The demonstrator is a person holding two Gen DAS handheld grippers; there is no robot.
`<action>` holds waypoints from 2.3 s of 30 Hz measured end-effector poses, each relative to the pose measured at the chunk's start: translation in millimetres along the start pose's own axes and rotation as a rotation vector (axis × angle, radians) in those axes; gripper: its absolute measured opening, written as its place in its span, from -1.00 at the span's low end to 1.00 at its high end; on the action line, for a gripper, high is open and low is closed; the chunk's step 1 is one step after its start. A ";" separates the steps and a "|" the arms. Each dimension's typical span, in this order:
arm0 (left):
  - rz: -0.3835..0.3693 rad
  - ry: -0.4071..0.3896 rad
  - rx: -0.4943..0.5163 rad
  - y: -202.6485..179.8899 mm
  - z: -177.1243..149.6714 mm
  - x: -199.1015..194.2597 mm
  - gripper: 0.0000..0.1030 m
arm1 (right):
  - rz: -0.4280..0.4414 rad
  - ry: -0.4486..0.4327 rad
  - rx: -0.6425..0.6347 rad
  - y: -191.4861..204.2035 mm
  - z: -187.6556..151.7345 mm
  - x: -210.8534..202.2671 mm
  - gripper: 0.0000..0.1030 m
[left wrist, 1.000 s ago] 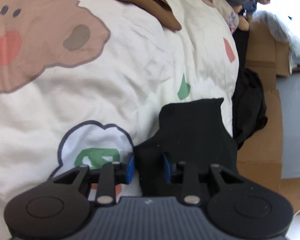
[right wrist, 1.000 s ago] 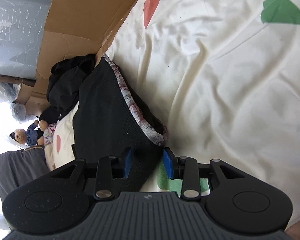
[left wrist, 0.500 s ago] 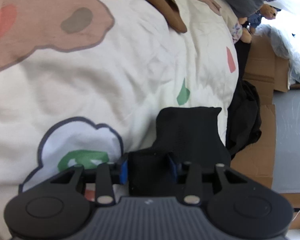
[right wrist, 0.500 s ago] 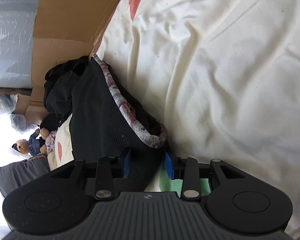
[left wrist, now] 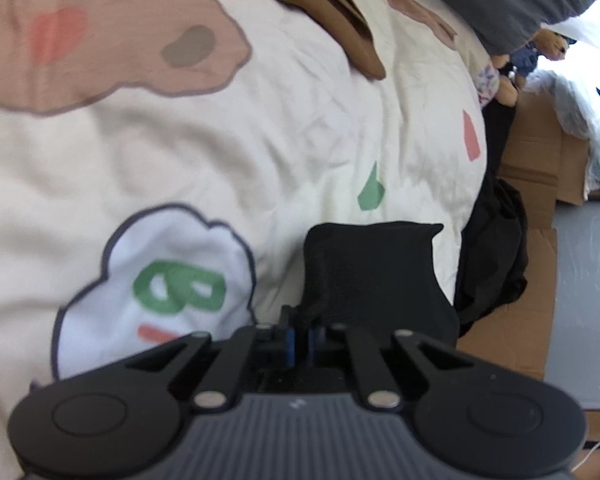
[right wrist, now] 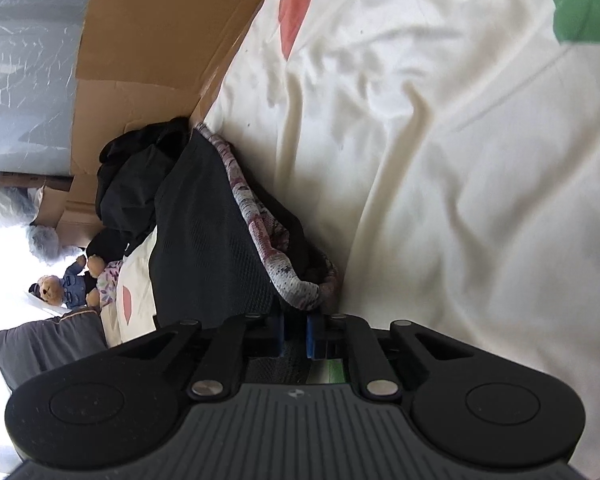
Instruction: Fold clothes
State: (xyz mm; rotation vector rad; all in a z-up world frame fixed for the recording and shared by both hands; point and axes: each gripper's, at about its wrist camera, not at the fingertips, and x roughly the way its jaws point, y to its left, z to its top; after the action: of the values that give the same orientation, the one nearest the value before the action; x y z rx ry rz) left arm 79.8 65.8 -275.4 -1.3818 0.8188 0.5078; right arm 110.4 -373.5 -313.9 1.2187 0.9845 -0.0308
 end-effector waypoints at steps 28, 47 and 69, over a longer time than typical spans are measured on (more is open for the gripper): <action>0.135 -0.039 -0.188 22.5 -107.8 -31.7 -0.89 | -0.127 0.001 -0.141 24.2 76.8 -16.8 -0.81; 0.144 0.040 0.412 -68.7 -16.7 -50.3 -0.46 | -0.149 -0.038 -0.129 36.7 66.4 -60.2 -0.11; 0.210 0.222 0.952 -148.5 -35.0 -62.6 -0.39 | -0.250 -0.092 -0.231 79.3 13.2 -96.3 0.31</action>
State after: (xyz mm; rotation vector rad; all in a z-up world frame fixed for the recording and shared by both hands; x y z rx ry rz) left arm 143.1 18.4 -130.8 -0.4728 1.1857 0.0725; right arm 100.2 -397.5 -191.1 0.8714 1.0251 -0.1642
